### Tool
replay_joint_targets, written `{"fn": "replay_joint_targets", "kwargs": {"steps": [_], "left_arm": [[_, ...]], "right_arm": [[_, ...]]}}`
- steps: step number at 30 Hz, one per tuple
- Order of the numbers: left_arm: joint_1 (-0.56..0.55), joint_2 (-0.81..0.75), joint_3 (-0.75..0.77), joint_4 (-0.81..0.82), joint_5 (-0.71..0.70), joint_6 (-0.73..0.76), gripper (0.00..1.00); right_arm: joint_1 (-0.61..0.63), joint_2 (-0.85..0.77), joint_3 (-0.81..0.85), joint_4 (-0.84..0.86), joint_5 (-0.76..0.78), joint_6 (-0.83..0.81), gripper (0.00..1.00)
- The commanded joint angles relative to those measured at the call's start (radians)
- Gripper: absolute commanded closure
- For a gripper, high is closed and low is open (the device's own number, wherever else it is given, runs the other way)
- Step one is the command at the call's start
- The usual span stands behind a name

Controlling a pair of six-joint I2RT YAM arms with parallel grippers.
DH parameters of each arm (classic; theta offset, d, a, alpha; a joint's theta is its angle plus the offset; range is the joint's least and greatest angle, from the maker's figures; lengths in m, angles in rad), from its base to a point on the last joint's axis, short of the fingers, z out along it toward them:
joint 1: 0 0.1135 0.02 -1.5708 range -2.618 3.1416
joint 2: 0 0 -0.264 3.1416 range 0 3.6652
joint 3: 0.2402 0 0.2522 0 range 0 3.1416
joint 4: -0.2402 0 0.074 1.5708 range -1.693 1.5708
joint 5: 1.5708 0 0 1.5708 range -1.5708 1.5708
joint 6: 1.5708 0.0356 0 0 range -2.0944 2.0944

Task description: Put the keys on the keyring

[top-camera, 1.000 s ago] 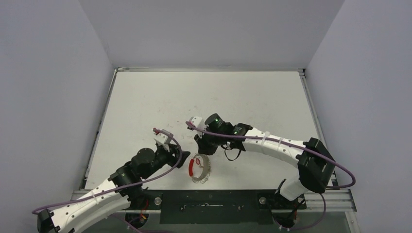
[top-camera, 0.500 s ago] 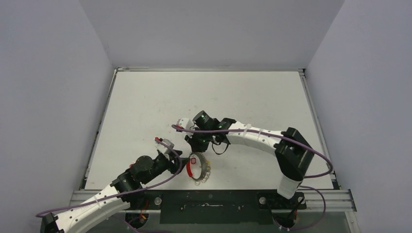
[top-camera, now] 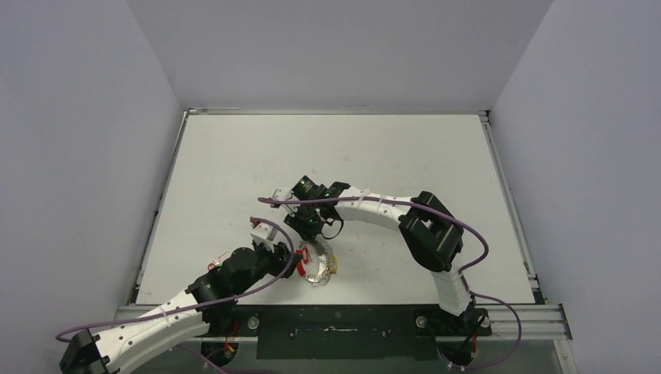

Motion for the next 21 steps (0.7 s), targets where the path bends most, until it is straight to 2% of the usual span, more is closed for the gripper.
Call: {"fn": "replay_joint_targets", "kwargs": {"steps": [1, 6, 10, 15, 21], "left_arm": [[0.000, -0.028, 0.034, 0.001, -0.035, -0.031, 0.50], [0.000, -0.088, 0.049, -0.086, -0.055, -0.024, 0.50], [0.000, -0.140, 0.054, -0.135, -0.062, -0.018, 0.50], [-0.001, -0.181, 0.057, -0.174, -0.068, -0.012, 0.50], [-0.001, -0.183, 0.067, -0.196, -0.077, -0.004, 0.50]], "right_arm": [[-0.012, -0.046, -0.027, 0.100, 0.073, 0.058, 0.69], [-0.018, -0.091, -0.070, 0.142, 0.101, 0.081, 0.65], [-0.030, -0.111, -0.101, 0.170, 0.099, 0.117, 0.65], [-0.079, -0.126, -0.152, 0.241, -0.015, 0.214, 0.71], [-0.081, -0.139, -0.188, 0.297, -0.063, 0.255, 0.71]]}}
